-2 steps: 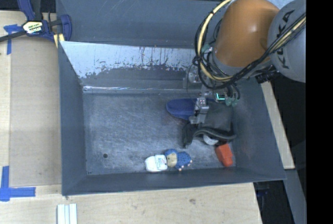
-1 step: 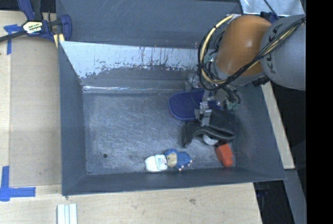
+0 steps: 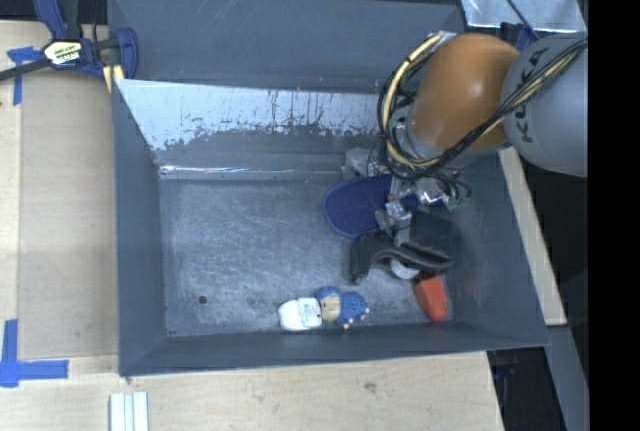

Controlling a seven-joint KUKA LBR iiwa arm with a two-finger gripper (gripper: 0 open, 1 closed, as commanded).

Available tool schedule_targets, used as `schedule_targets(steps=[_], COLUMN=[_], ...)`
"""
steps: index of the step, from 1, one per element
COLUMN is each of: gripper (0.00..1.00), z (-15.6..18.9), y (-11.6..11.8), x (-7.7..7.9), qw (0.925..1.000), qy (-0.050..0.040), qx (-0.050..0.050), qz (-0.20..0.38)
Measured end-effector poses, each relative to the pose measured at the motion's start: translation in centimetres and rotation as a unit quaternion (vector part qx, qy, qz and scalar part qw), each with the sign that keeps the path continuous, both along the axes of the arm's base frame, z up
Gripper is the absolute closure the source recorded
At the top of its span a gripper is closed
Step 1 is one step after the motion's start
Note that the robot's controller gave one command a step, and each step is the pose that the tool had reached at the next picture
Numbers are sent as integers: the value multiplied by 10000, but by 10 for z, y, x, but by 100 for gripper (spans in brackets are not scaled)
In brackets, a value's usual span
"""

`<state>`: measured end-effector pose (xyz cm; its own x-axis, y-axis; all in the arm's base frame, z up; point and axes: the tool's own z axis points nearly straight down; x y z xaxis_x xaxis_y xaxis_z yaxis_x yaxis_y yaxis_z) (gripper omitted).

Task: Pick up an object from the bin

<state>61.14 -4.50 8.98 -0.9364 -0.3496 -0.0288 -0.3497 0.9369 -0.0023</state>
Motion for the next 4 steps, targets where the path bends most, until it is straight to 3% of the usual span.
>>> schedule_targets(steps=[1,2,3,4], gripper=[0,0,100,100], z=[-4,-15,-13,114], y=[6,24,26,31], x=[-12,9,10,-2], qw=[9878,9038,9045,8962], qy=[-87,34,-11,55], qx=[-52,-104,-93,-116], qz=[1555,4278,4263,4434])
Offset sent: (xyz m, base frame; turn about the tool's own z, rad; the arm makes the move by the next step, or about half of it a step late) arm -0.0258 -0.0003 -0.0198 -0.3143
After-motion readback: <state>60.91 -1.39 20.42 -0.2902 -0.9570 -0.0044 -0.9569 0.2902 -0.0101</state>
